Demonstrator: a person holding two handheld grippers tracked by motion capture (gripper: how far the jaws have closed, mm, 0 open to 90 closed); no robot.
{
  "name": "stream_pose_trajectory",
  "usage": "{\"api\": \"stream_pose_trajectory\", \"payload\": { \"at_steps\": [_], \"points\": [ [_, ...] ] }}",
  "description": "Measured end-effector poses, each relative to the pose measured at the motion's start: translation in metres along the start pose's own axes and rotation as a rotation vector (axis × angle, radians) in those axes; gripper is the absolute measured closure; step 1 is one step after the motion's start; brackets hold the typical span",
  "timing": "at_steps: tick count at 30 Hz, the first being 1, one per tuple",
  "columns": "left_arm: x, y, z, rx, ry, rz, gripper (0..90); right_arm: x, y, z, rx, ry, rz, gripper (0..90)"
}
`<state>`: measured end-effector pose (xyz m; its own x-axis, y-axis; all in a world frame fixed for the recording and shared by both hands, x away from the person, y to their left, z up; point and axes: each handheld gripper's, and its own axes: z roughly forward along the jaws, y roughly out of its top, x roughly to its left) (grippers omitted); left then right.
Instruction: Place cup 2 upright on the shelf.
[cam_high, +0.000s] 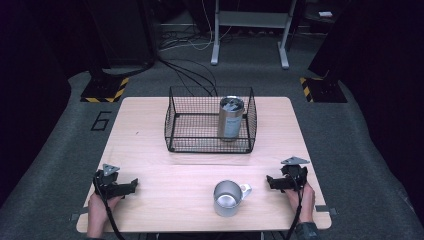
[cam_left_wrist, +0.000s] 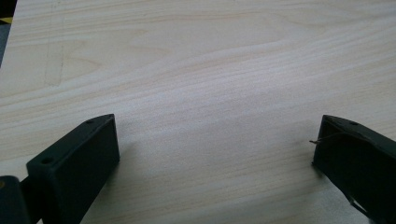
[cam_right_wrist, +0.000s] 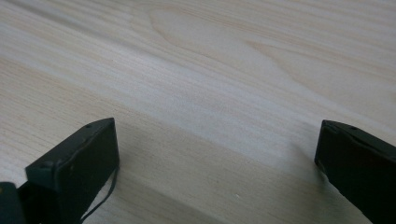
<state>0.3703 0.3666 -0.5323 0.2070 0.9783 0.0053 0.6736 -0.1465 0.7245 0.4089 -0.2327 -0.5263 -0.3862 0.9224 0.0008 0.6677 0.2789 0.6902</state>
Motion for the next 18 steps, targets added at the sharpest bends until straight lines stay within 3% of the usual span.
{"api": "stream_pose_trajectory", "payload": {
  "at_steps": [4, 9, 11, 15, 18],
  "points": [
    [-0.002, -0.001, -0.001, -0.003, 0.004, 0.001, 0.3, -0.004, -0.005, 0.001, -0.045, 0.009, 0.002, 0.0],
    [-0.009, -0.003, -0.005, -0.028, -0.02, 0.018, 0.4, -0.006, -0.004, 0.001, -0.044, 0.024, -0.015, 0.0],
    [-0.015, -0.004, -0.007, -0.061, -0.051, 0.025, 0.4, -0.006, -0.004, 0.001, -0.045, 0.024, -0.015, 0.0],
    [-0.028, -0.002, -0.014, -0.058, -0.123, 0.062, 0.2, -0.007, -0.005, 0.0, -0.036, 0.032, -0.026, 0.0],
    [-0.041, 0.001, -0.019, -0.085, -0.165, 0.088, 0.2, -0.008, -0.005, 0.0, -0.037, 0.039, -0.037, 0.0]
  ]
}}
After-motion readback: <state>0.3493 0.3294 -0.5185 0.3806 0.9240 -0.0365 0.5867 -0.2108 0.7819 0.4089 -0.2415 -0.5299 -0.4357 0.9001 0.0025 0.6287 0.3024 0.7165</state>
